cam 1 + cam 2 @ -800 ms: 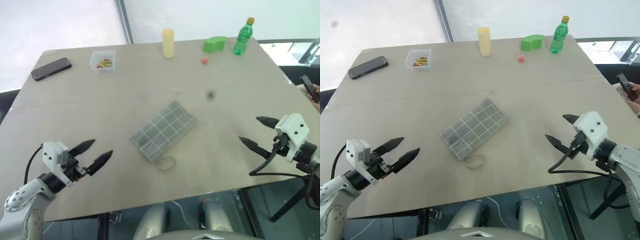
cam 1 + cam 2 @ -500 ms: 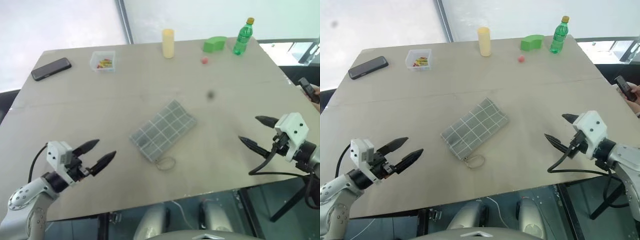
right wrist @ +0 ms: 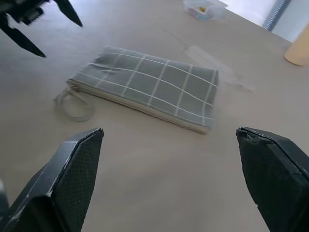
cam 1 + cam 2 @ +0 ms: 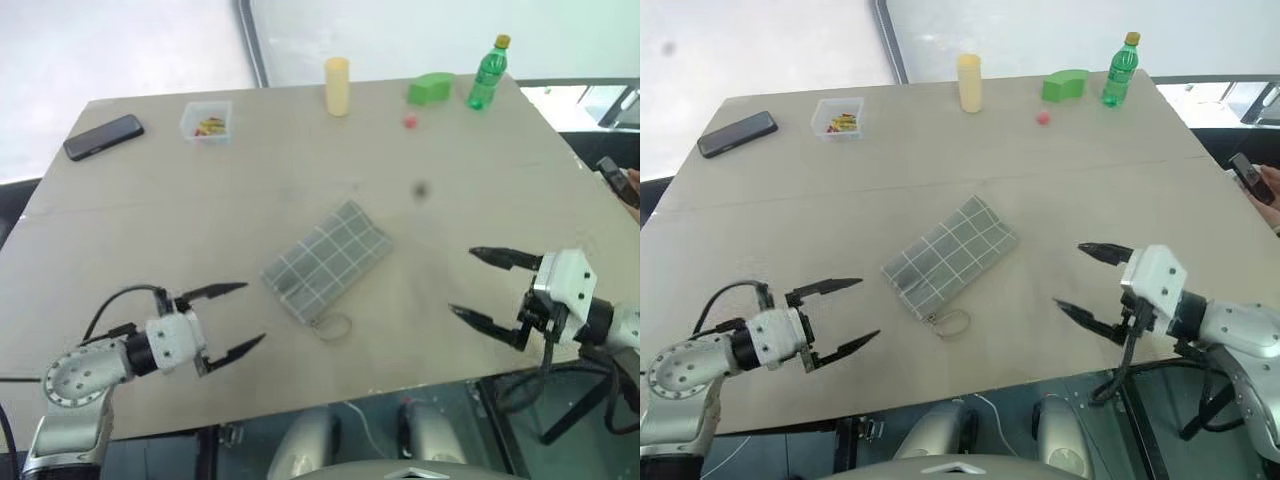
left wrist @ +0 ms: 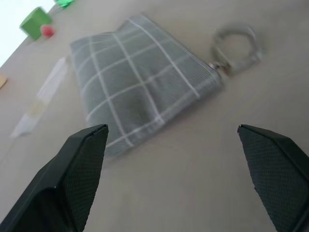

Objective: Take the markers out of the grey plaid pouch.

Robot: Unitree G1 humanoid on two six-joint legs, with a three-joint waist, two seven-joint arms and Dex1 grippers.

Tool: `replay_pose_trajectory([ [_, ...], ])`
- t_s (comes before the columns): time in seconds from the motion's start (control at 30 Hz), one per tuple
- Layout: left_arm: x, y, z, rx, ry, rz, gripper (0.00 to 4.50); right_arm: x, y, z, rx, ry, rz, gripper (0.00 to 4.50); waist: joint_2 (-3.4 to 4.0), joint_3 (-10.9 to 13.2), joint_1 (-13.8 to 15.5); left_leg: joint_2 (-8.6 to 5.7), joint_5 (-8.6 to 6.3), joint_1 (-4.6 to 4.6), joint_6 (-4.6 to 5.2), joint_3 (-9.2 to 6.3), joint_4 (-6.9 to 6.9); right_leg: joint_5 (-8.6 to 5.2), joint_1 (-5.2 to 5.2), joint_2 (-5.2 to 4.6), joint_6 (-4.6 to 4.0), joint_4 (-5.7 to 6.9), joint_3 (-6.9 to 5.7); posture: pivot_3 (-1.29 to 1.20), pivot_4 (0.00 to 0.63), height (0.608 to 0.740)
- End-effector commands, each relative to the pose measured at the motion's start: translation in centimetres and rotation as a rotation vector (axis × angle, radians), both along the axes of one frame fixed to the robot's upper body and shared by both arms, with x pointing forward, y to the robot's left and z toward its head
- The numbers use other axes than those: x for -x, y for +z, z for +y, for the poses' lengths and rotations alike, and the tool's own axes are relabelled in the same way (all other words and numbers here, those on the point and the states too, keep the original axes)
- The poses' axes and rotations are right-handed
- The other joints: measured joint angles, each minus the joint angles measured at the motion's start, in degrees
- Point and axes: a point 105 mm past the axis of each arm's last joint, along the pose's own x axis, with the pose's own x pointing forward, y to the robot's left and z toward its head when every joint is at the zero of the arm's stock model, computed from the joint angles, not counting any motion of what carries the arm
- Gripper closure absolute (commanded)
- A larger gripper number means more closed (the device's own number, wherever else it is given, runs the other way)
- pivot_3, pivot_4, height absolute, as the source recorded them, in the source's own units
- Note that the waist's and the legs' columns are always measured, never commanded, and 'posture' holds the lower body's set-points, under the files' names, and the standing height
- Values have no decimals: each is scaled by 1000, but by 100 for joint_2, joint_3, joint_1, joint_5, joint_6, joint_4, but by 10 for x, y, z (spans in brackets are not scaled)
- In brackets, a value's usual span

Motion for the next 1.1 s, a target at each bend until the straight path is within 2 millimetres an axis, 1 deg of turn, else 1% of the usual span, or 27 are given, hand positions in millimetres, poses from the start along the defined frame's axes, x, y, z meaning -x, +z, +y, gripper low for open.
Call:
replay_pose_trajectory([
  [0.03, -5, 2, -12, -113, -104, -195, 49, 11, 9, 10, 0, 81, -43, 0, -4, -3, 29, 0, 0, 1, 0, -2, 0, 0, 1, -1, 0, 1, -1, 0, 150, 740],
  [0.17, -20, 7, -23, -165, -133, -350, 49, 14, 9, 13, 3, 93, -47, 0, -4, -3, 81, -3, 0, 1, 0, -7, 3, 6, 4, 0, 10, 2, -6, 0, 150, 740],
  [0.3, -29, -2, -29, -210, -145, -389, 49, 13, 6, 13, 2, 81, -53, 0, -6, -6, 53, -5, 0, 3, 0, -3, 4, 8, 4, 3, 14, 3, -4, 0, 150, 740],
  [0.47, -34, -5, -40, -266, -189, -461, 49, 14, 1, 8, 7, 63, -46, 0, -4, -9, 77, -6, 1, 12, 0, -2, 6, 8, 11, 4, 16, 8, -3, 0, 150, 740],
  [0.53, -37, -6, -44, -285, -198, -494, 49, 13, 1, 8, 6, 50, -53, 0, -2, -9, 81, -8, 0, 29, 0, -2, 7, 9, 32, 4, 18, 8, -4, 0, 150, 740],
  [0.63, -42, -10, -51, -302, -213, -519, 49, 11, -2, 8, 10, 37, -58, 0, 0, -9, 80, -7, -2, 80, 4, -2, 2, 7, 88, 5, 21, 2, -4, 0, 150, 740],
  [0.7, -45, -15, -54, -312, -222, -514, 49, 10, -3, 8, 11, 31, -63, 0, 1, -10, 75, -7, -7, 89, 13, -2, 2, 9, 97, 6, 26, 3, -4, 0, 150, 740],
  [0.73, -47, -15, -57, -313, -222, -518, 560, 10, -3, 8, 11, 29, -65, 0, 3, -11, 75, -7, -6, 90, 11, -3, 2, 10, 97, 6, 28, 4, -4, 0, 150, 740],
  [0.77, -49, -16, -59, -316, -224, -513, 851, 9, -3, 8, 11, 27, -66, 0, 5, -12, 74, -7, -1, 91, 3, -3, 3, 12, 98, 6, 30, 5, -4, 0, 150, 740],
  [0.9, -54, -17, -67, -306, -226, -514, 2783, 8, -3, 7, 12, 12, -71, 0, 7, -13, 76, -7, 0, 89, 2, -4, 3, 12, 95, 7, 31, 7, -4, 0, 150, 740],
  [0.97, -54, -18, -70, -295, -232, -514, 3882, 7, -4, 6, 18, 1, -73, 0, 33, -29, 88, -7, 0, 89, 2, -6, 3, 13, 96, 5, 31, 5, -4, 0, 150, 740],
  [1.0, -54, -18, -71, -288, -233, -513, 4254, 7, -5, 6, 20, -2, -73, 0, 49, -39, 91, -8, 0, 89, 2, -6, 3, 12, 97, 3, 31, 5, -4, 0, 150, 740],
  [1.03, -54, -17, -71, -274, -226, -513, 4400, 6, -6, 6, 24, -8, -73, 0, 62, -47, 94, -10, 0, 91, 2, -6, 3, 12, 97, 2, 31, 4, -4, 0, 150, 740],
  [1.1, -57, -11, -71, -225, -189, -517, 4400, 5, -8, 6, 45, -20, -73, 0, 69, -50, 93, -10, -1, 96, 4, -6, 3, 12, 105, 2, 32, 5, -4, 0, 150, 740],
])
